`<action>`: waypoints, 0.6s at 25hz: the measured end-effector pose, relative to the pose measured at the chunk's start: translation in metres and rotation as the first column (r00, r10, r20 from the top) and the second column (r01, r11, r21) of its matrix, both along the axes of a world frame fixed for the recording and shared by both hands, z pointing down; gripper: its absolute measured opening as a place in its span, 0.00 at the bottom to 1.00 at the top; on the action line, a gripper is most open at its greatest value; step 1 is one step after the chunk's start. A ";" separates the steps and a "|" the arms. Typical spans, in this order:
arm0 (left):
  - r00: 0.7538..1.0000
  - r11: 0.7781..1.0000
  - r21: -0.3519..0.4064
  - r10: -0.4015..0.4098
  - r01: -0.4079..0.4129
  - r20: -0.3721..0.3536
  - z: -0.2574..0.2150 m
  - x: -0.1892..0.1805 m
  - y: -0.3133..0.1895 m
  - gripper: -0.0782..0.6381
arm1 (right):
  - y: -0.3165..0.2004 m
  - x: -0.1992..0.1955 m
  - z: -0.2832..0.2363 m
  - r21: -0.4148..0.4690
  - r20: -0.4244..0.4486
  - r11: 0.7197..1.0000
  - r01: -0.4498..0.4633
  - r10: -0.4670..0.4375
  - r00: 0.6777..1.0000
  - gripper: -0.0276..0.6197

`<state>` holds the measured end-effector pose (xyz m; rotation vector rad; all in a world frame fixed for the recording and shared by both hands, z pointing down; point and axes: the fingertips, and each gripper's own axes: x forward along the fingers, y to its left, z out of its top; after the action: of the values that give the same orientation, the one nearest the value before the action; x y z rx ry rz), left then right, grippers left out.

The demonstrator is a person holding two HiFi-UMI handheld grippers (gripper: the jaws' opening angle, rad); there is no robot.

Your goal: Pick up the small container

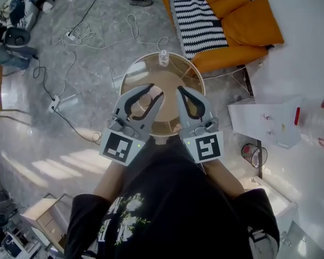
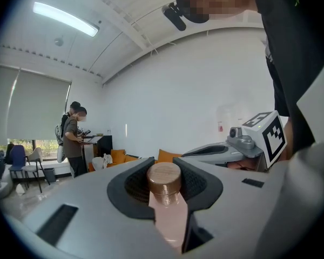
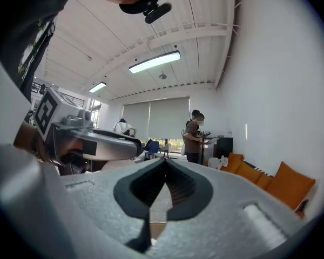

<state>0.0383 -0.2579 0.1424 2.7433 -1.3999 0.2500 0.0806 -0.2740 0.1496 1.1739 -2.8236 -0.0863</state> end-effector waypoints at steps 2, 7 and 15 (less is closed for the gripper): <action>1.000 1.000 0.015 0.019 -0.019 0.016 -0.009 0.005 0.003 0.27 | 0.004 0.002 -0.009 -0.001 0.012 1.000 0.000 0.000 1.000 0.03; 0.998 0.998 0.006 0.057 -0.057 -0.001 -0.030 0.008 0.011 0.27 | 0.005 0.004 -0.025 -0.005 0.038 1.000 -0.015 0.015 0.999 0.03; 0.994 0.994 0.044 0.098 -0.101 0.055 -0.054 0.013 0.017 0.27 | 0.008 0.008 -0.040 -0.027 0.031 1.000 -0.015 0.016 0.999 0.03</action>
<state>0.0509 -0.2408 0.0887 2.8693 -1.2980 0.2997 0.0889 -0.2658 0.1098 1.2017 -2.8333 -0.0296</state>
